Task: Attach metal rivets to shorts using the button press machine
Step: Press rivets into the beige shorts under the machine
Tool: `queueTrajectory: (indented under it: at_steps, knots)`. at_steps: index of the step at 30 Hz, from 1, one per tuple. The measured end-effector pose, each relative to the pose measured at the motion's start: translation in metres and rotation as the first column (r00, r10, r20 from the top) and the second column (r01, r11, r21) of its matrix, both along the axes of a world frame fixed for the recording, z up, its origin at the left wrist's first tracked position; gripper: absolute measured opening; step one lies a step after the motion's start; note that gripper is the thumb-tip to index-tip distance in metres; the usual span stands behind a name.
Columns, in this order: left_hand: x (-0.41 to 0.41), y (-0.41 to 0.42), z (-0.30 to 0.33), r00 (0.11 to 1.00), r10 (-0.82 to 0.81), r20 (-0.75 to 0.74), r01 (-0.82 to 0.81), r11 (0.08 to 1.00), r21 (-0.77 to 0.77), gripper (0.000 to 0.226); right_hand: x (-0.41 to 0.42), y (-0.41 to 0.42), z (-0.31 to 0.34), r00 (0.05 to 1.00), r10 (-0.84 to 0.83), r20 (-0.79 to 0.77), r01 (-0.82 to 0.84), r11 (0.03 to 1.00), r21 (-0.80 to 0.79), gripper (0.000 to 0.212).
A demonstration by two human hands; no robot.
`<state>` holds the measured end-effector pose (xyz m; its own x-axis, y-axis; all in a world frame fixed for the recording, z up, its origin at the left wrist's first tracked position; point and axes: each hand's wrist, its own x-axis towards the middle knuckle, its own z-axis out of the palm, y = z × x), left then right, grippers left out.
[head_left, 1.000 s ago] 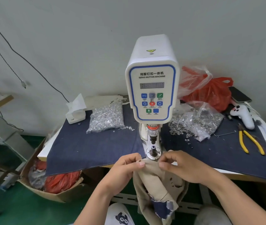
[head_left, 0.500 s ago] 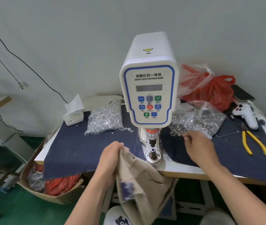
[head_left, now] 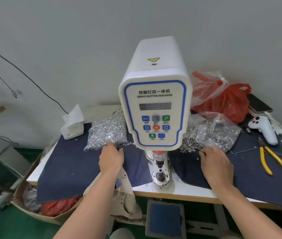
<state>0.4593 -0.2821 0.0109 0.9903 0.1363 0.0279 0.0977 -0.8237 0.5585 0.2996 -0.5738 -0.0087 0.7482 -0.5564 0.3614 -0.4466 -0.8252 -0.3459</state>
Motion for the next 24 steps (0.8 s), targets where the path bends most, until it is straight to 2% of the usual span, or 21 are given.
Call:
queueTrajectory:
  at_steps: [6,15,20,24]
  knots:
    - [0.009,0.001,-0.006,0.995,0.098,-0.009,-0.099,0.993,-0.057,0.021,0.002,-0.002,0.002,0.997,-0.030,0.076,0.021,0.994,0.109,0.016]
    - [0.008,0.001,-0.001,0.991,0.128,-0.037,-0.132,0.985,-0.113,0.013,-0.009,0.003,0.008,0.975,0.114,0.190,-0.140,0.982,0.128,0.004]
    - [-0.001,0.010,0.003,0.993,0.115,-0.011,-0.115,0.966,-0.231,0.009,-0.014,0.003,0.017,0.958,0.155,0.242,-0.226,0.925,0.305,0.018]
    - [-0.021,0.022,0.012,0.998,0.033,0.049,-0.011,0.920,-0.392,0.006,-0.020,0.016,0.027,0.947,0.157,0.281,-0.272,0.858,0.435,0.017]
